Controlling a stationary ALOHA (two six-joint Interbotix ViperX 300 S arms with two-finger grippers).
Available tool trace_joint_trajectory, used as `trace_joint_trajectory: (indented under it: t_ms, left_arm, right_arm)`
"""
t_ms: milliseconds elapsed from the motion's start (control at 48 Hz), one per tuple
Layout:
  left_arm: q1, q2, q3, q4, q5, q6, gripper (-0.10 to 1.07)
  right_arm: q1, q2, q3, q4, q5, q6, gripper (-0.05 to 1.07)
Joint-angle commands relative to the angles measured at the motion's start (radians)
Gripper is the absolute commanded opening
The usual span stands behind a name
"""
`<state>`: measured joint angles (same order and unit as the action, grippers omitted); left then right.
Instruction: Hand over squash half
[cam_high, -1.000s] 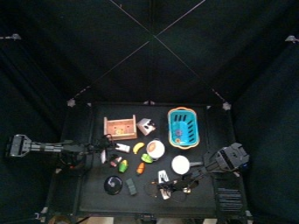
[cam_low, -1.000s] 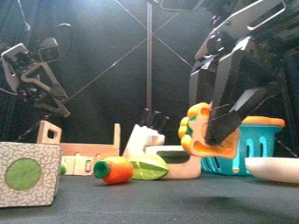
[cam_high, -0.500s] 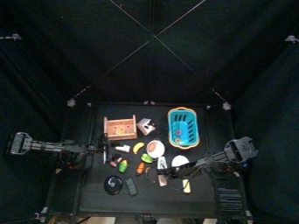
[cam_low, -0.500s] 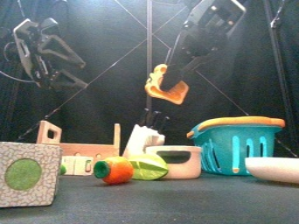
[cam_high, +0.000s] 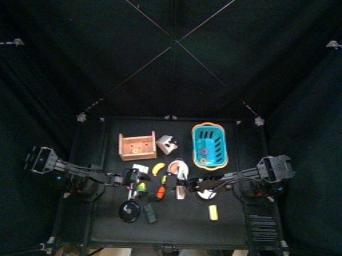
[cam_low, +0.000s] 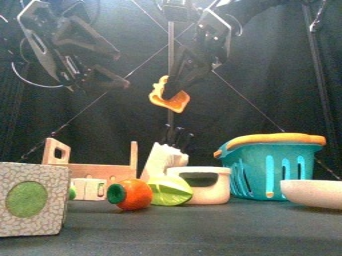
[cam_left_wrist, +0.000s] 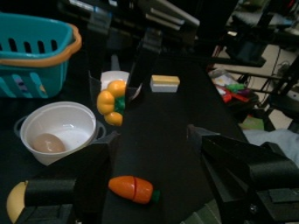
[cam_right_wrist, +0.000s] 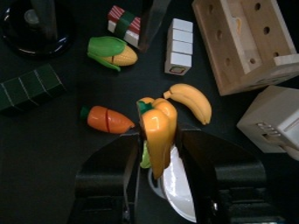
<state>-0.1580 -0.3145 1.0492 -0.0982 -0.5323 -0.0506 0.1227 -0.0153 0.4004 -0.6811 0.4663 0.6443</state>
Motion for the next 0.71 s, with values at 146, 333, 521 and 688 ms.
trace_joint_trajectory:
  t_ms: [146,333,521,688]
  left_arm:
    - [0.077,0.091,-0.06,-0.002,-0.078,0.003,0.96]
    - [0.103,0.124,-0.083,-0.003,-0.114,0.003,0.96]
    - [0.115,0.167,-0.109,-0.002,-0.115,0.006,0.96]
    - [0.12,0.189,-0.129,0.0,-0.115,0.006,0.96]
  right_arm:
    - [-0.005,-0.032,-0.017,-0.002,-0.02,-0.002,0.67]
    - [-0.005,-0.028,-0.015,-0.003,-0.02,-0.003,0.67]
    - [-0.005,-0.028,-0.017,-0.003,-0.021,-0.008,0.67]
    - [-0.003,-0.026,-0.014,-0.003,-0.02,-0.006,0.67]
